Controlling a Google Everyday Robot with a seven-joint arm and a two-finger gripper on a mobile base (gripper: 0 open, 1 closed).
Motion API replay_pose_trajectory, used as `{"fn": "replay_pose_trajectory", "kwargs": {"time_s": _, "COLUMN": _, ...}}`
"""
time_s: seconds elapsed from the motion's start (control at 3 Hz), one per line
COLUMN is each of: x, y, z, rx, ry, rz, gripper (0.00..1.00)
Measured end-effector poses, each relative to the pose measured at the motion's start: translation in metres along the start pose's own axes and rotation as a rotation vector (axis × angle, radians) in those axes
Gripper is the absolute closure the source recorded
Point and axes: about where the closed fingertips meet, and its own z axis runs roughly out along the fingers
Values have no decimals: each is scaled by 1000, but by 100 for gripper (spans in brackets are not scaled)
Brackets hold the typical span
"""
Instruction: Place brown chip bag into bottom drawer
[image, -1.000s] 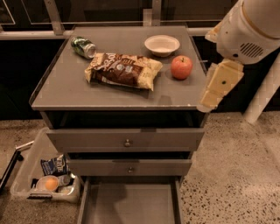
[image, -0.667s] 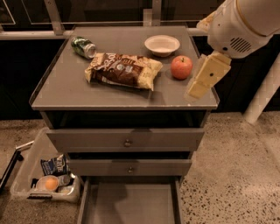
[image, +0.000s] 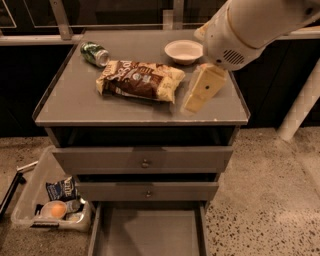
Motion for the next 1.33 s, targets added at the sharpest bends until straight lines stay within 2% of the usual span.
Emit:
{"fn": "replay_pose_trajectory", "kwargs": {"time_s": 0.33, "x": -27, "y": -2, "z": 39, "rx": -61, "ry": -67, "rz": -14, "gripper": 0}}
{"fn": "replay_pose_trajectory", "kwargs": {"time_s": 0.67, "x": -38, "y": -7, "z": 71, "rx": -106, "ry": -126, "rz": -1, "gripper": 0}}
{"fn": "replay_pose_trajectory", "kwargs": {"time_s": 1.0, "x": -43, "y": -27, "z": 100, "rx": -103, "ry": -161, "rz": 4, "gripper": 0}}
{"fn": "replay_pose_trajectory", "kwargs": {"time_s": 1.33, "x": -36, "y": -50, "z": 122, "rx": -87, "ry": -168, "rz": 22, "gripper": 0}}
